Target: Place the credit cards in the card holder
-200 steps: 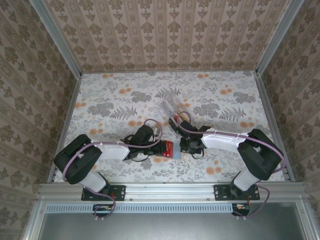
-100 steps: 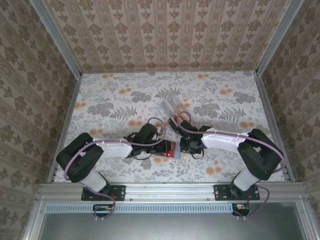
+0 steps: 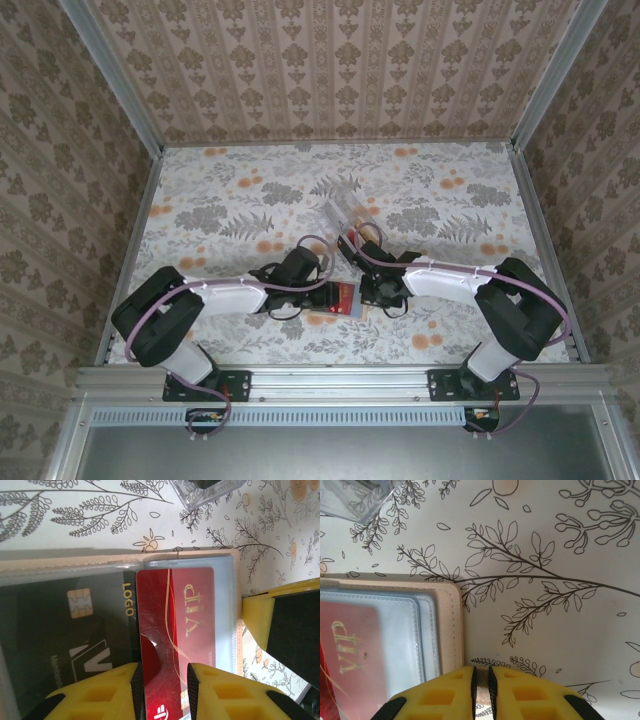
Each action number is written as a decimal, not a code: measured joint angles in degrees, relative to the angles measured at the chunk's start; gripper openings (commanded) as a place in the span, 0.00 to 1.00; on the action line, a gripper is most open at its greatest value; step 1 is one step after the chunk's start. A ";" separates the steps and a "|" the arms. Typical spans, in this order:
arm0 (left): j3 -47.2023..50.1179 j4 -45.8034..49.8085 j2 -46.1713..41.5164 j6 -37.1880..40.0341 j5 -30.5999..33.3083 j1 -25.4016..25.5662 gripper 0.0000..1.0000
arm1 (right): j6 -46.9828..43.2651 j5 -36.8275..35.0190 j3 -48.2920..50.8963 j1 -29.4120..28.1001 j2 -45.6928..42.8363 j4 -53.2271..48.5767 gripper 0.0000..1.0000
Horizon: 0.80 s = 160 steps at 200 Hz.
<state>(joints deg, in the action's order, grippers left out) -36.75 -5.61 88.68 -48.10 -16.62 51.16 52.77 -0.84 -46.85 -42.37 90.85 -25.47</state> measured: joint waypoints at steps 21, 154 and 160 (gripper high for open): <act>-0.42 0.48 0.42 0.00 0.26 0.20 0.30 | 0.00 0.02 0.00 0.00 0.00 0.00 0.19; -3.87 0.90 4.07 0.15 -0.04 2.08 0.32 | 0.00 0.17 0.00 0.00 -0.07 0.00 0.20; -3.87 0.90 4.07 0.15 -0.02 2.10 0.33 | 0.00 0.17 0.00 0.00 -0.09 0.00 0.20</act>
<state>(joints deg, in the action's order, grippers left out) -40.62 -4.71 92.75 -47.94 -16.64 53.25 52.77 -0.67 -46.85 -42.37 90.76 -25.47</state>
